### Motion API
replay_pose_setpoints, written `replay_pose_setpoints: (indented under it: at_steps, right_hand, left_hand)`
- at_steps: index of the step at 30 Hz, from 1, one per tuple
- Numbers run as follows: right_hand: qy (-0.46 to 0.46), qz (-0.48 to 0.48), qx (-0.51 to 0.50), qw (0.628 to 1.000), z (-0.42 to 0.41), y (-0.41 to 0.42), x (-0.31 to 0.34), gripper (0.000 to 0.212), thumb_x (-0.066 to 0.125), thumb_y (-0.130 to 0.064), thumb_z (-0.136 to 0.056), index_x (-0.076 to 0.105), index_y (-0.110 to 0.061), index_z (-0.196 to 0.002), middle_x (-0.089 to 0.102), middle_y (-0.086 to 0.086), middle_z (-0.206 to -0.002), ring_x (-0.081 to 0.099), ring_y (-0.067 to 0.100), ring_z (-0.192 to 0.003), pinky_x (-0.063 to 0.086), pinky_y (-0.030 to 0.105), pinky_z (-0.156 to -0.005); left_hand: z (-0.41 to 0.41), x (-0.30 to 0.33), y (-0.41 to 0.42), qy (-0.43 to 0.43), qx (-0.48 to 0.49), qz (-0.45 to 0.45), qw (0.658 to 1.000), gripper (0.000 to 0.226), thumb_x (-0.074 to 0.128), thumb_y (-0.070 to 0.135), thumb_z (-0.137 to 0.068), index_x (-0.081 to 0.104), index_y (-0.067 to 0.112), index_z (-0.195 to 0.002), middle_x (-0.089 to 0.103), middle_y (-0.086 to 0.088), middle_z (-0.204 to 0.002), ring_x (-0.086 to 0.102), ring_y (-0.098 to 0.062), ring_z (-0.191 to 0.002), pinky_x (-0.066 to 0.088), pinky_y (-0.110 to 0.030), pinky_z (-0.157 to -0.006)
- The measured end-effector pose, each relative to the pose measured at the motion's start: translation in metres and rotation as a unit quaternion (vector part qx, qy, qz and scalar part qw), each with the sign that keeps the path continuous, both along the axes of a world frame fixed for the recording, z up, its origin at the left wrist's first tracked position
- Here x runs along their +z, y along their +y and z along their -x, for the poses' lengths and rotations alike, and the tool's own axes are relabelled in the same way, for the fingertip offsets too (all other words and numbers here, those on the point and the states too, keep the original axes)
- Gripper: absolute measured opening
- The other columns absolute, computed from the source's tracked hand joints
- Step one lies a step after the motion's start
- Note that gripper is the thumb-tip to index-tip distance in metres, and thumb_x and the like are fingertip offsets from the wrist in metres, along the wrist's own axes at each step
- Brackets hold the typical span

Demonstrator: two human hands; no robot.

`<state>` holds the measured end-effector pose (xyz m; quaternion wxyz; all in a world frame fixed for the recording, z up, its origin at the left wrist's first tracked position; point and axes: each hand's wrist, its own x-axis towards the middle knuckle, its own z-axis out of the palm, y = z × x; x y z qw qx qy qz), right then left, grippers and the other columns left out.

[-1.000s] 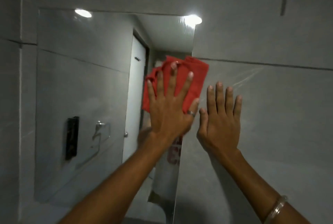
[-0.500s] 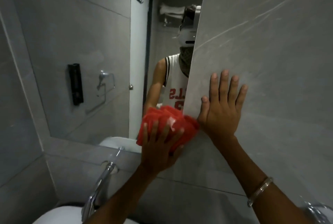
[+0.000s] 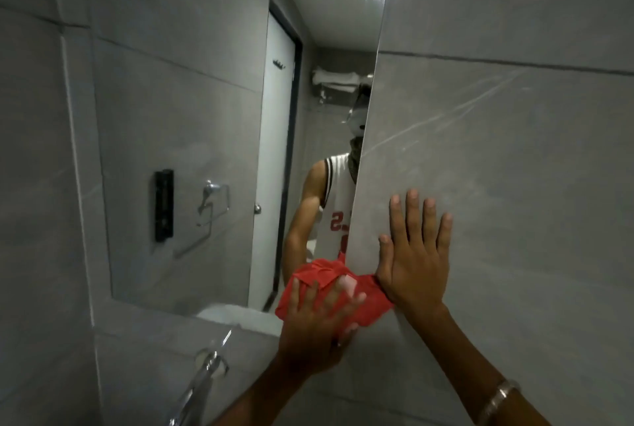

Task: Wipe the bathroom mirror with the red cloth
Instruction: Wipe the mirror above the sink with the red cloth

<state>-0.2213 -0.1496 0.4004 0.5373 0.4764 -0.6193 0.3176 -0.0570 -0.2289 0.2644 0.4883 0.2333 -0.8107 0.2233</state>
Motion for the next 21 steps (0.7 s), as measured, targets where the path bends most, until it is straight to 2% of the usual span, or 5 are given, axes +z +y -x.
replay_pose_setpoints:
  at_steps: [3,9,12,17,21]
  right_hand:
    - [-0.014,-0.026,0.055,0.998,0.001,0.005,0.016,0.067,0.033,-0.036,-0.105,0.018,-0.017,-0.167,0.003,0.006,-0.178,-0.002,0.024,-0.167,0.000,0.050,-0.134]
    - [-0.017,0.017,0.107,0.994,-0.026,-0.011,0.128,0.064,0.034,-0.034,-0.104,0.031,-0.011,-0.164,0.014,0.010,-0.176,0.013,0.032,-0.164,-0.002,0.045,-0.135]
    - [-0.018,0.014,0.086,0.996,-0.051,-0.027,0.174,0.065,0.030,-0.038,-0.106,0.029,-0.015,-0.166,0.018,0.010,-0.176,0.011,0.030,-0.165,0.003,0.052,-0.134]
    - [-0.006,0.038,0.029,0.999,-0.052,-0.047,0.180,0.070,0.027,-0.043,-0.106,0.021,-0.012,-0.168,0.015,0.011,-0.177,0.012,0.031,-0.165,0.010,0.060,-0.132]
    - [-0.002,0.042,0.018,0.999,-0.049,-0.052,0.177,0.073,0.020,-0.049,-0.106,0.015,-0.013,-0.169,0.007,0.011,-0.178,0.007,0.032,-0.166,0.006,0.059,-0.133]
  left_hand:
    - [-0.015,0.087,-0.021,0.043,0.022,-0.002,0.999,0.068,0.039,0.064,-0.099,0.026,0.039,-0.162,0.011,0.001,-0.174,0.005,-0.028,-0.162,0.004,-0.062,-0.128]
    - [-0.028,0.326,-0.040,0.207,0.057,-0.020,0.977,0.072,0.025,0.066,-0.103,0.008,0.035,-0.165,0.003,-0.004,-0.175,-0.001,-0.034,-0.161,-0.002,-0.058,-0.129]
    - [-0.032,0.415,-0.044,0.259,0.081,-0.059,0.961,0.075,0.024,0.066,-0.102,0.005,0.033,-0.166,-0.004,-0.005,-0.175,-0.006,-0.038,-0.160,-0.002,-0.062,-0.128]
    - [-0.105,0.436,-0.090,0.025,0.063,0.155,0.986,0.069,0.030,0.062,-0.103,0.016,0.036,-0.164,0.005,-0.002,-0.175,0.000,-0.030,-0.162,0.008,-0.063,-0.127]
    - [-0.159,0.426,-0.131,0.232,0.118,-0.002,0.966,0.069,0.023,0.063,-0.103,0.012,0.035,-0.165,0.004,-0.002,-0.175,0.002,-0.034,-0.161,0.005,-0.061,-0.129]
